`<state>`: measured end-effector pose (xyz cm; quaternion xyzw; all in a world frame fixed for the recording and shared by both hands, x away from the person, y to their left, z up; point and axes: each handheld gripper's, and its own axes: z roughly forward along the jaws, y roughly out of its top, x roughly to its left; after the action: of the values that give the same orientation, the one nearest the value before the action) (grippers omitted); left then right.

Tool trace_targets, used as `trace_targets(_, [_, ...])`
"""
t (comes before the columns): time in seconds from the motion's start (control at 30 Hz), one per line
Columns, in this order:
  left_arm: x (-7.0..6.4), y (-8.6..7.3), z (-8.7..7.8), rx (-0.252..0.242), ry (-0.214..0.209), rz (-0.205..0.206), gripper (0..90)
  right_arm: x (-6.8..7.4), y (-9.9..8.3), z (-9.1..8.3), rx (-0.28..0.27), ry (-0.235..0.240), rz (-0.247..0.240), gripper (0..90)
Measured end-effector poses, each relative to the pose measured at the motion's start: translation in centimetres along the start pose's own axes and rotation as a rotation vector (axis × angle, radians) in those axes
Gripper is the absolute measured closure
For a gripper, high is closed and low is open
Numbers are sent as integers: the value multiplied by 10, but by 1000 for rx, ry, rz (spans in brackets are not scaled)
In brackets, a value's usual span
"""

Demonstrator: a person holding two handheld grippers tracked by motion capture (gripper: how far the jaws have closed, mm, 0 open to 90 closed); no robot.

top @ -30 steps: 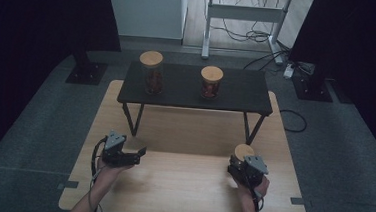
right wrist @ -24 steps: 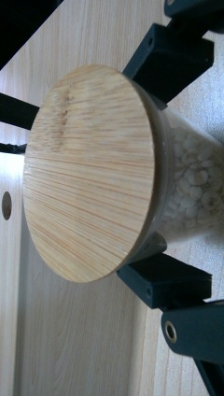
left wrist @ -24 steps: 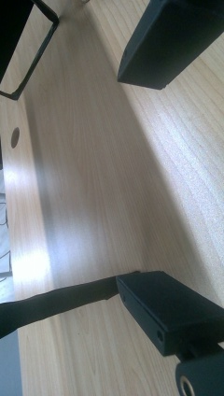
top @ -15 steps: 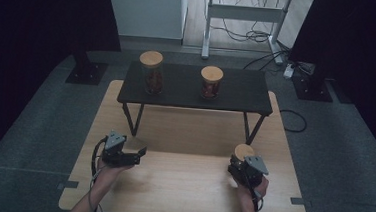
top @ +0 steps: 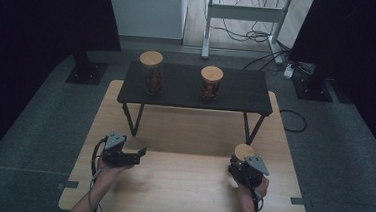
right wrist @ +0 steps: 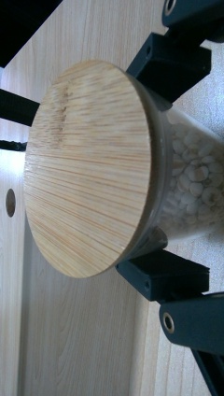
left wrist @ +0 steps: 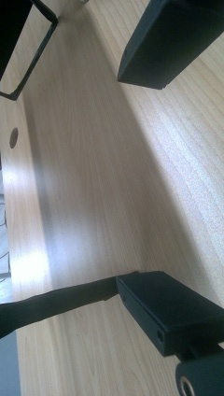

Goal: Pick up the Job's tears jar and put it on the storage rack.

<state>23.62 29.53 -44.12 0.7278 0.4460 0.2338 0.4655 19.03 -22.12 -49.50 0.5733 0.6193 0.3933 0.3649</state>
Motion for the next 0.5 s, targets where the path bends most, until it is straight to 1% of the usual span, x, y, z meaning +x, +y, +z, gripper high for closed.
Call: trace_targets(0.5, [0, 0, 1, 2, -1, 0, 39, -3, -1, -2, -1, 11, -4, 257])
